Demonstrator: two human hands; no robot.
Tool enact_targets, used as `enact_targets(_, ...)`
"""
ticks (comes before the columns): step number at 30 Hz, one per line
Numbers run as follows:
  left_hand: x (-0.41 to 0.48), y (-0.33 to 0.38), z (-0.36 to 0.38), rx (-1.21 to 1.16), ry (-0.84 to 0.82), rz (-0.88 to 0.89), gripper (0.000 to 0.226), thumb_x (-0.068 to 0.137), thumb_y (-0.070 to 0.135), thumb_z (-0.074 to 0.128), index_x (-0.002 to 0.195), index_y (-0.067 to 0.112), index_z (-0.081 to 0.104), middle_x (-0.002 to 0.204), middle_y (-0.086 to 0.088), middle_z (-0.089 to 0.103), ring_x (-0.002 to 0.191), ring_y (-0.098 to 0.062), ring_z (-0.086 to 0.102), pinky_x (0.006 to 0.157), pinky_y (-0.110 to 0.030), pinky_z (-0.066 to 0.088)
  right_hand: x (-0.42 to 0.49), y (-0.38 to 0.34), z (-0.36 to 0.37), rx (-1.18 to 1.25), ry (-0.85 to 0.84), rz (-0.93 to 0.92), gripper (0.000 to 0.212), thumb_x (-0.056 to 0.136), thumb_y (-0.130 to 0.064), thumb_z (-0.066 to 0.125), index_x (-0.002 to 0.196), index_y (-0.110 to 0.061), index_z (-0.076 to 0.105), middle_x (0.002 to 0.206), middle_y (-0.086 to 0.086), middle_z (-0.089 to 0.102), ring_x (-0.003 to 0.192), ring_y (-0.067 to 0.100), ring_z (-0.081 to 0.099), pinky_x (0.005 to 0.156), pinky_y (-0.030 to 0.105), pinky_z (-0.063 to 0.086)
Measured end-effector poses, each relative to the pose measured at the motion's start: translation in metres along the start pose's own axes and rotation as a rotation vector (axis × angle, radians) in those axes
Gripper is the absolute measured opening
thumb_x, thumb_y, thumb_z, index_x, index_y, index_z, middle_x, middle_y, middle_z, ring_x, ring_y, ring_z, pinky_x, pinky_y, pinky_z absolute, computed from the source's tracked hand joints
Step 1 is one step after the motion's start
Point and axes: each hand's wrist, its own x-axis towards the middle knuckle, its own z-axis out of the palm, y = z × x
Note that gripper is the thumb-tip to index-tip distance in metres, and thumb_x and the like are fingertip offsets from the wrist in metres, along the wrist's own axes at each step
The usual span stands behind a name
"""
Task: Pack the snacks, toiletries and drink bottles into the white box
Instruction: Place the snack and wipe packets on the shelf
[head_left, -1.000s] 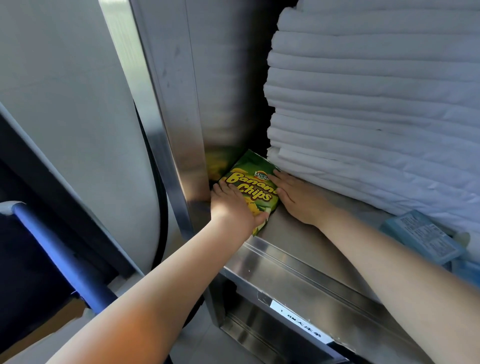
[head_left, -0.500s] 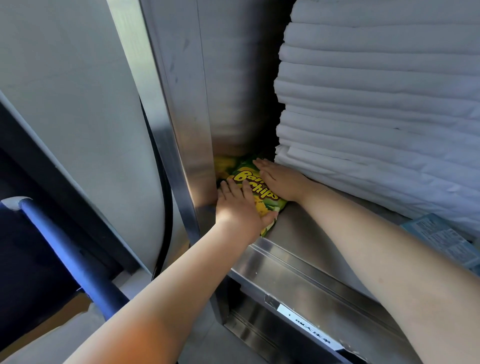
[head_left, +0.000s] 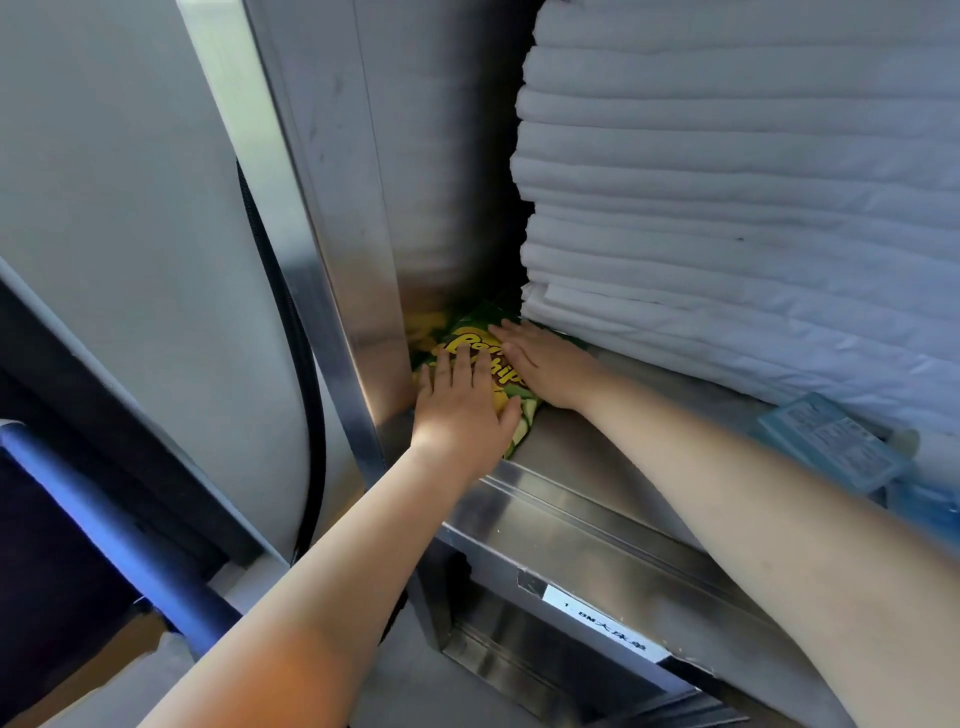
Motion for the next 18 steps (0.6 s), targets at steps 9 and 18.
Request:
enact_targets(9, 0.021, 0.005, -0.004, -0.012, 0.035, 0.064, 0.056, 0.099, 0.043, 0.019, 0.15, 0.02, 0.011, 0.159, -0.003, 0.002, 0.145, -0.023, -0.003, 0.115, -0.045, 0.0, -0.067, 0.013, 0.004, 0.056, 0.139, 0.069, 0.056, 0.101, -0.041, 0.031, 0.151, -0.025, 0.013, 0.16, 0.002, 0.008, 0.146, 0.018, 0.006, 0.114, 0.029, 0.008)
enact_targets(18, 0.027, 0.006, 0.007, 0.009, -0.004, 0.016, 0.055, 0.099, 0.042, 0.019, 0.15, 0.025, 0.014, 0.158, 0.0, 0.01, 0.144, -0.023, 0.006, 0.114, -0.047, 0.005, -0.069, 0.009, 0.009, -0.082, -0.002, 0.077, 0.057, 0.102, -0.034, 0.031, 0.152, -0.022, 0.005, 0.16, 0.007, -0.002, 0.147, 0.025, 0.0, 0.117, 0.033, 0.005)
